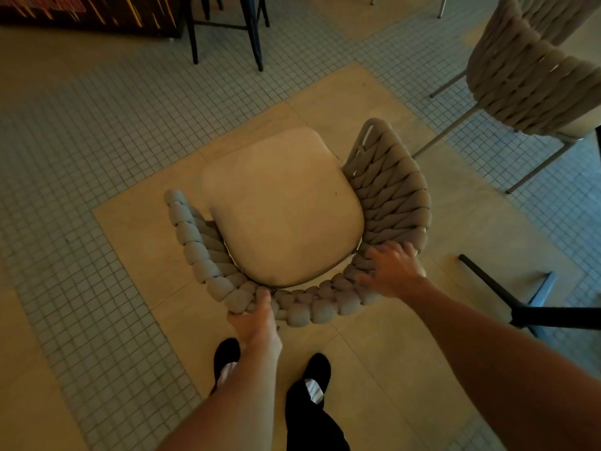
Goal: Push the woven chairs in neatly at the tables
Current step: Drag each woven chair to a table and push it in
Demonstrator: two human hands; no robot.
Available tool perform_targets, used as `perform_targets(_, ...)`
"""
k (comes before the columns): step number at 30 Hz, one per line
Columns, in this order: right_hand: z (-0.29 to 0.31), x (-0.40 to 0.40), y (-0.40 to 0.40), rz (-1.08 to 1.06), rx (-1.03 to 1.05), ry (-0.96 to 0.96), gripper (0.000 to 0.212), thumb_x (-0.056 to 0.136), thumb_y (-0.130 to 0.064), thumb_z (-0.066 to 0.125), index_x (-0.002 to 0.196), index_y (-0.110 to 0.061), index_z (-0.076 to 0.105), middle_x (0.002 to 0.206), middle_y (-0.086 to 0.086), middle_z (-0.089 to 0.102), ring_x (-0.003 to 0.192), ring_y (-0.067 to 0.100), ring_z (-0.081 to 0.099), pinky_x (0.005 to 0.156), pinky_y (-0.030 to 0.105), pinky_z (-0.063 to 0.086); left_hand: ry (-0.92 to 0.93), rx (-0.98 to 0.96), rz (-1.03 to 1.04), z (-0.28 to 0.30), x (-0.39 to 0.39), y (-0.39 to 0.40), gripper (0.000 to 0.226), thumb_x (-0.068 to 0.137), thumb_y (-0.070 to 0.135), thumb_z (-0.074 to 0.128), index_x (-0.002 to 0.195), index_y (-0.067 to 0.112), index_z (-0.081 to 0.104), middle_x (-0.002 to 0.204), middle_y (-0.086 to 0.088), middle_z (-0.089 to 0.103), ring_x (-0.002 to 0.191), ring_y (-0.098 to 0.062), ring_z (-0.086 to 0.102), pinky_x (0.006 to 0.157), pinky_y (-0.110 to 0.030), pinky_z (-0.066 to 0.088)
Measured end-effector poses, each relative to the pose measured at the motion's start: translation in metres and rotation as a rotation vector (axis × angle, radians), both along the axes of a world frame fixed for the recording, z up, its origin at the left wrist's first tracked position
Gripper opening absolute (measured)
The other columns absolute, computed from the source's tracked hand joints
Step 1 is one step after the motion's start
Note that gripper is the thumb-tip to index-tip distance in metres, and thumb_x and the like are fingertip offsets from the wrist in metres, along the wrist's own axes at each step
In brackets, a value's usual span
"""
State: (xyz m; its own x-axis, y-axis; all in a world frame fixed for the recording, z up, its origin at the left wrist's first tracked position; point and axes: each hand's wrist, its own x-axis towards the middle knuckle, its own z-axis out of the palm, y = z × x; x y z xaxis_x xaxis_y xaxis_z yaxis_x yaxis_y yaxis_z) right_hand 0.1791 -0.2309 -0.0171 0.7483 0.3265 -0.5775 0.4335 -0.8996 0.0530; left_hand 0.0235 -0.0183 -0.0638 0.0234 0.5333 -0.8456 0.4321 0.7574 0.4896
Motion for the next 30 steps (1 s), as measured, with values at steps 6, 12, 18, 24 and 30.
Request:
perform_targets(6,-0.006,0.041,-0.039,-0.614,0.266,-0.123,0.098,0.078,-0.051,0.083,0.151,-0.017,0.028,0.156,0.014,0.029,0.146,0.040,0.027,0.113,0.060,0.034,-0.017,-0.011,0.141,-0.002,0.012,-0.038,0.084,0.079,0.021,0.085,0.143,0.035,0.032,0.134,0.003,0.052,0.115,-0.029,0.056,0.095,-0.064,0.051)
perform_targets(12,-0.025,0.060,-0.044,-1.354,0.538,0.086,0.088,0.077,-0.031,0.091,0.140,-0.014,0.032,0.140,0.020,0.046,0.120,0.044,0.057,0.063,0.050,0.057,0.061,0.127,0.082,-0.025,0.010,-0.041,0.066,0.080,0.018,0.081,0.130,0.033,0.041,0.113,0.001,0.054,0.101,-0.031,0.059,0.088,-0.059,0.056)
perform_targets(18,-0.044,0.052,-0.047,-1.378,0.622,0.034,0.039,0.087,-0.023,0.076,0.117,-0.023,0.052,0.123,0.016,0.056,0.100,0.039,0.065,0.047,0.042,0.057,0.034,0.158,0.070,-0.026,0.010,-0.039,0.066,0.084,0.012,0.077,0.134,0.032,0.040,0.115,0.004,0.052,0.105,-0.031,0.059,0.092,-0.058,0.055)
perform_targets(24,-0.049,0.030,-0.045,-1.421,0.627,0.034,0.042,0.084,-0.027,0.077,0.118,-0.026,0.053,0.122,0.015,0.057,0.098,0.038,0.065,0.060,0.053,0.063,0.025,0.167,0.054,-0.024,0.002,-0.023,0.067,0.084,0.011,0.077,0.135,0.036,0.042,0.119,0.010,0.055,0.111,-0.025,0.059,0.094,-0.055,0.054)
perform_targets(30,-0.046,-0.007,-0.029,-1.510,0.642,0.029,0.045,0.088,-0.023,0.073,0.127,-0.023,0.051,0.125,0.018,0.055,0.104,0.041,0.063,0.048,0.043,0.059,0.030,0.257,-0.050,-0.018,-0.009,0.008,0.064,0.083,0.009,0.077,0.135,0.027,0.045,0.131,0.005,0.057,0.116,-0.023,0.059,0.099,-0.049,0.053)
